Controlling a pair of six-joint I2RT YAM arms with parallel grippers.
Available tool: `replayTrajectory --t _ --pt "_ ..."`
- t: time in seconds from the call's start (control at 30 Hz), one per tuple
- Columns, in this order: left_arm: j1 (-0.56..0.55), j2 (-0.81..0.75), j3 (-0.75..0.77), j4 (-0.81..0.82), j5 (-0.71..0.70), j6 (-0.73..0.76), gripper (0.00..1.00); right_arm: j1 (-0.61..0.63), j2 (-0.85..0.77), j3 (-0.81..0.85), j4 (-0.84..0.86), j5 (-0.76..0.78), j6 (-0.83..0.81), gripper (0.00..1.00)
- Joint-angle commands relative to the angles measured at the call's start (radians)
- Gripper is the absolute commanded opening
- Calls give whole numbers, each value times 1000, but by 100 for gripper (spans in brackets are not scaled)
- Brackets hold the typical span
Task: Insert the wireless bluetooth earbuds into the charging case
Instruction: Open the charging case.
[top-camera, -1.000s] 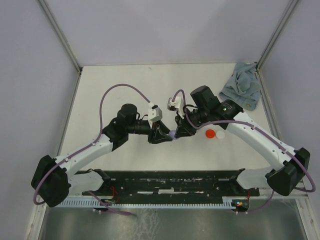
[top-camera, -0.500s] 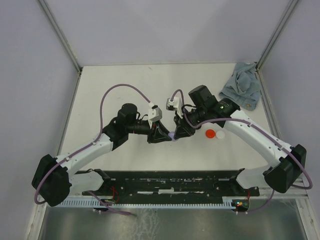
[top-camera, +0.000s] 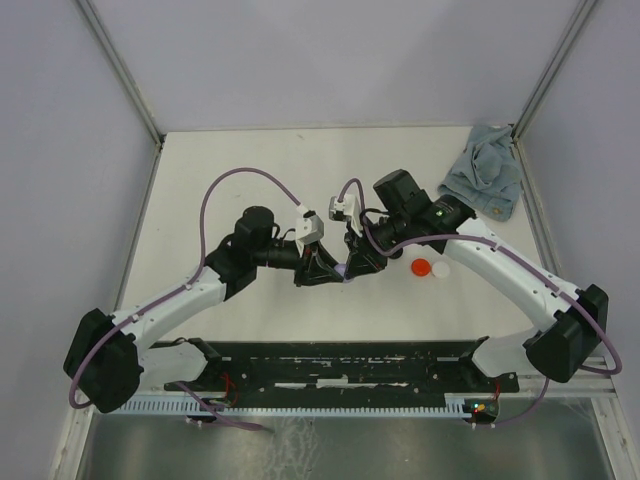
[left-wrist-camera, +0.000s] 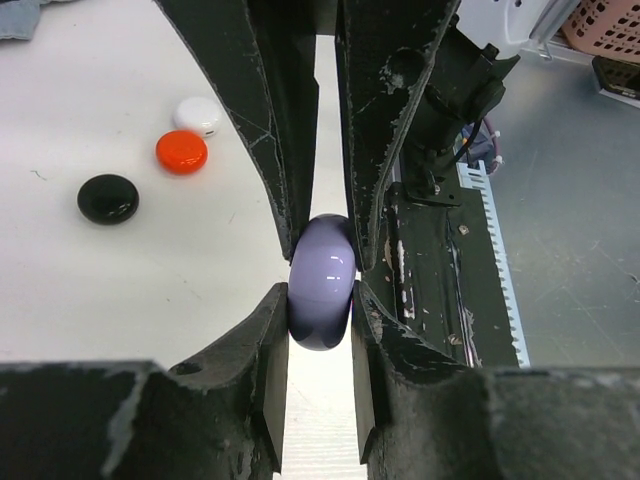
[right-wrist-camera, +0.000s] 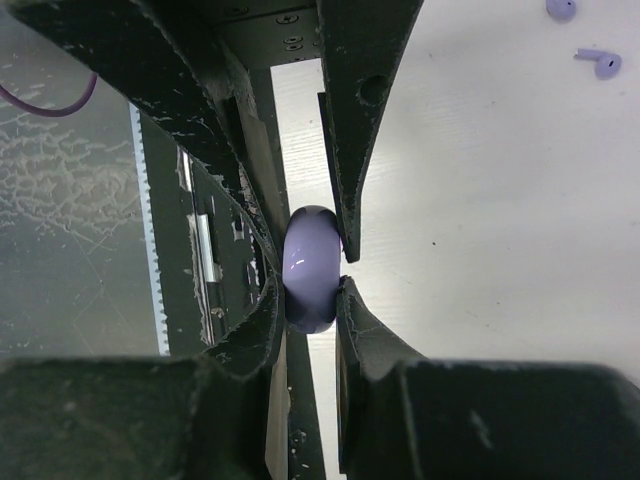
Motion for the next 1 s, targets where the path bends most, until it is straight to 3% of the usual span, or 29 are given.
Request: replayTrajectory --t 0.0,0.13,0.27,0.6,0.97 --pt "-15 -38 20 68 44 32 4 -1 -37 16 136 8 7 22" --pt "-15 -80 -15 115 22 14 3 -1 -82 -45 214 21 34 34" --pt "-15 -116 -31 129 23 12 3 -1 -110 -75 260 59 54 40" --pt "-15 -151 -45 122 34 15 3 -6 -171 -100 343 201 103 44" --pt "-15 -181 -59 134 -29 5 3 -38 -201 -138 433 222 184 46"
